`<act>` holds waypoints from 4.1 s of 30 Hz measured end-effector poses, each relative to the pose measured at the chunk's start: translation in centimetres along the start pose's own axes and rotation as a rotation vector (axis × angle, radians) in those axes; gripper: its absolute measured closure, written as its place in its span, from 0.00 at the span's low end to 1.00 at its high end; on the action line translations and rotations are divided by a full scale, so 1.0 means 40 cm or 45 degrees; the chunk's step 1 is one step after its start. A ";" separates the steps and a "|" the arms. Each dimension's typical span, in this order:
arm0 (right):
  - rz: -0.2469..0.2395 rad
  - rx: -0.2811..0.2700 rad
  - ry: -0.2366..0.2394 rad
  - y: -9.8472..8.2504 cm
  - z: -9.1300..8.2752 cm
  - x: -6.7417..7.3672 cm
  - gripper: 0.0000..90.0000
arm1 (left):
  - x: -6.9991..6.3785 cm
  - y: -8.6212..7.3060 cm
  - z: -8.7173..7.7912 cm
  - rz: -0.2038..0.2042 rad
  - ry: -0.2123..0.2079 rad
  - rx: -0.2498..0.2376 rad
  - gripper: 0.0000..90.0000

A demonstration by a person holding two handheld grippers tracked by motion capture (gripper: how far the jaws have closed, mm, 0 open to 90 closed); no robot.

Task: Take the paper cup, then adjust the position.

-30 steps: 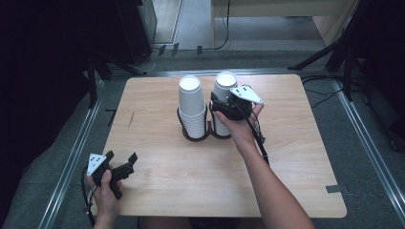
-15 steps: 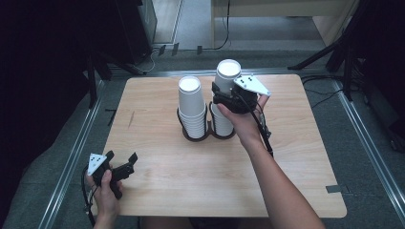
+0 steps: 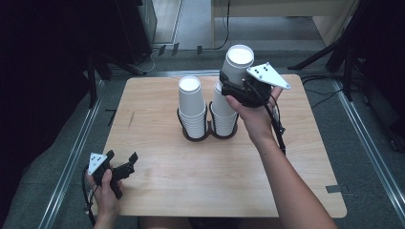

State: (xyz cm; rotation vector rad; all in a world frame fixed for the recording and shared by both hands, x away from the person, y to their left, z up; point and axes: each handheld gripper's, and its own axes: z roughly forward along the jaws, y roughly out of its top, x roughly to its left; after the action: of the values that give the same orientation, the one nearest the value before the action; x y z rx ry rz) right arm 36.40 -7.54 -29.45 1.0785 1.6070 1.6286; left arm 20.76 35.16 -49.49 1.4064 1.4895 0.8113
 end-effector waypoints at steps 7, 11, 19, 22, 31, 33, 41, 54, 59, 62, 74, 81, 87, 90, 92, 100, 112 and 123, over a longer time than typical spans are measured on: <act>-0.021 0.005 0.014 0.008 -0.054 -0.008 0.18 | -0.001 0.000 -0.001 0.002 0.000 -0.002 0.00; -0.023 0.017 0.021 -0.003 -0.090 -0.012 0.18 | -0.003 0.000 -0.003 0.011 0.005 -0.006 0.00; -0.046 0.037 0.003 -0.036 -0.148 -0.032 0.18 | -0.009 0.004 -0.009 0.013 -0.001 -0.010 0.00; -0.057 0.062 -0.005 -0.066 -0.170 -0.040 0.18 | -0.019 0.007 -0.010 0.037 -0.010 -0.002 0.00; -0.073 0.130 -0.011 -0.160 -0.217 -0.050 0.18 | -0.055 0.016 -0.018 0.086 -0.054 -0.003 0.00; -0.070 0.143 -0.005 -0.183 -0.227 -0.054 0.18 | -0.065 0.020 -0.020 0.095 -0.063 -0.009 0.00; -0.076 0.173 0.006 -0.240 -0.251 -0.061 0.18 | -0.143 0.053 -0.027 0.141 -0.145 -0.026 0.00; -0.112 0.243 0.037 -0.298 -0.262 -0.074 0.18 | -0.263 0.102 0.011 0.237 -0.288 0.015 0.00; -0.099 0.248 0.035 -0.301 -0.262 -0.081 0.18 | -0.309 0.129 0.029 0.259 -0.340 0.011 0.00; -0.101 0.248 0.033 -0.303 -0.262 -0.081 0.18 | -0.334 0.146 0.038 0.273 -0.375 0.010 0.00; -0.150 0.260 0.018 -0.322 -0.249 -0.056 0.18 | -0.395 0.210 0.032 0.319 -0.526 0.015 0.00; -0.217 0.290 0.010 -0.347 -0.239 -0.035 0.18 | -0.425 0.203 0.030 0.366 -0.621 0.092 0.00; -0.302 0.316 -0.008 -0.367 -0.228 -0.020 0.18 | -0.449 0.192 0.033 0.382 -0.678 0.133 0.00; -0.378 0.331 -0.017 -0.380 -0.223 -0.007 0.18 | -0.459 0.188 0.033 0.377 -0.734 0.158 0.00; -0.420 0.336 -0.018 -0.387 -0.221 -0.001 0.18 | -0.461 0.188 0.033 0.376 -0.747 0.167 0.00; -0.493 0.348 0.019 -0.407 -0.218 0.026 0.18 | -0.475 0.191 0.030 0.355 -0.833 0.197 0.00; -0.600 0.333 0.097 -0.421 -0.223 0.078 0.18 | -0.497 0.190 0.027 0.358 -0.889 0.228 0.00; -0.659 0.320 0.171 -0.426 -0.230 0.117 0.18 | -0.523 0.181 0.026 0.368 -0.939 0.260 0.00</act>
State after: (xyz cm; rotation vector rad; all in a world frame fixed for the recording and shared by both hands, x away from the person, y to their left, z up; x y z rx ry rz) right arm 24.09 -6.67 -45.07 0.5980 2.0141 1.1949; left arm 23.35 15.45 -39.72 1.8391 0.8213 0.2411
